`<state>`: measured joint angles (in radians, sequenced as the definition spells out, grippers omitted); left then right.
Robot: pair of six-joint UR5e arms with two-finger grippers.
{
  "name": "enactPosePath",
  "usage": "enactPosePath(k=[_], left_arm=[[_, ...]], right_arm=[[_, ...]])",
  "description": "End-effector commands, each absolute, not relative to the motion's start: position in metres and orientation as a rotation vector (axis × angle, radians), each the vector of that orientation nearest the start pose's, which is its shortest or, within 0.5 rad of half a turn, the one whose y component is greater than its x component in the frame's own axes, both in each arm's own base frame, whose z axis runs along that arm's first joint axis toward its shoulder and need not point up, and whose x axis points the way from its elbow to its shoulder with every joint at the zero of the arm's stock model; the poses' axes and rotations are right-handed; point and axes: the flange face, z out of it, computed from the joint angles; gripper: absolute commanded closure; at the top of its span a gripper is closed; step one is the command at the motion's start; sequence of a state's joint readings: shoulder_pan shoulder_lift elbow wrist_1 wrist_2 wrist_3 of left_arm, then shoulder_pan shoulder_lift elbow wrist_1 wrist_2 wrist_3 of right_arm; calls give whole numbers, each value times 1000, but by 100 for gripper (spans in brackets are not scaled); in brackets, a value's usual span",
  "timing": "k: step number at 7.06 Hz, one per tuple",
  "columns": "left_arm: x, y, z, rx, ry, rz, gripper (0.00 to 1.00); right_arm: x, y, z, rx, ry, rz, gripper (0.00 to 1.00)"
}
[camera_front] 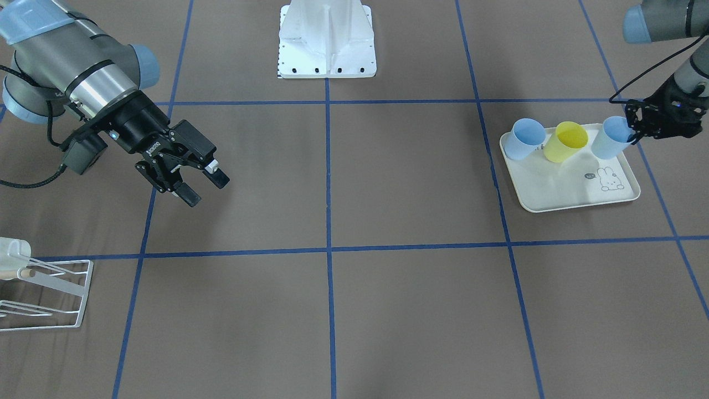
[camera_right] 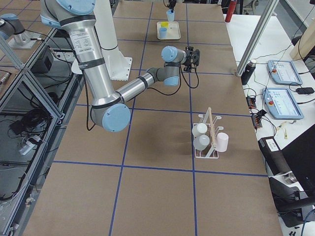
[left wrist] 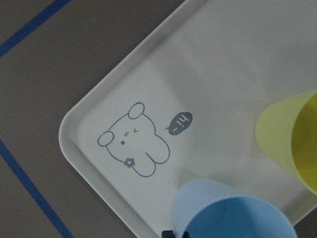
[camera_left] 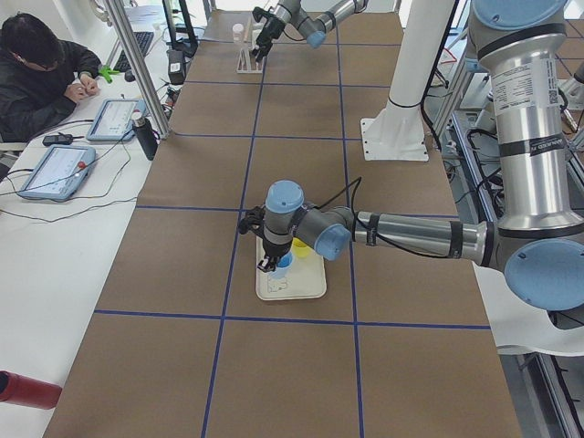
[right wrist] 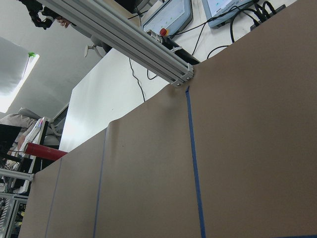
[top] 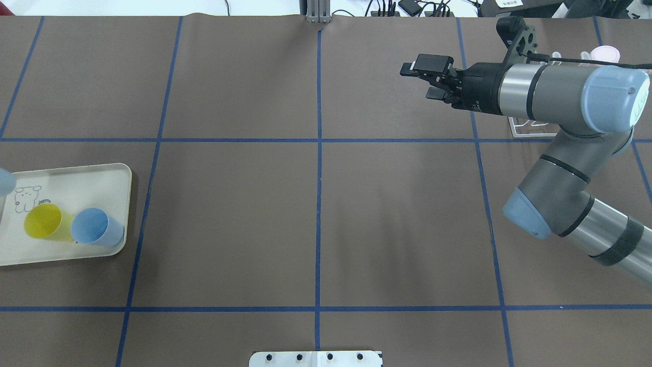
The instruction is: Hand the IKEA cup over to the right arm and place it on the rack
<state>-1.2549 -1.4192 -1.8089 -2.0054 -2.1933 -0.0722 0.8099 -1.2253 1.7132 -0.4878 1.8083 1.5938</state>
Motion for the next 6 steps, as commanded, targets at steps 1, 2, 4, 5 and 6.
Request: enactPosePath(k=[1,2,4,5,6], left_arm=[[55,-522,488,416,770,57,100],[61,-550,446,433,809,-71,100],[96,-572,373,401,975,-321,100],[138,-563,354,353,1093,-391,100],[177,-559,327,293,1255,-493,100]], right_arm=[[-325,-501,278,433,-1531,467,0],[-325,-501,278,433,-1531,467,0],[-326,-502,278,432,-1530,470,0],[-326,-502,278,435,-1530,472,0],[-325,-502,278,436,-1530,473,0]])
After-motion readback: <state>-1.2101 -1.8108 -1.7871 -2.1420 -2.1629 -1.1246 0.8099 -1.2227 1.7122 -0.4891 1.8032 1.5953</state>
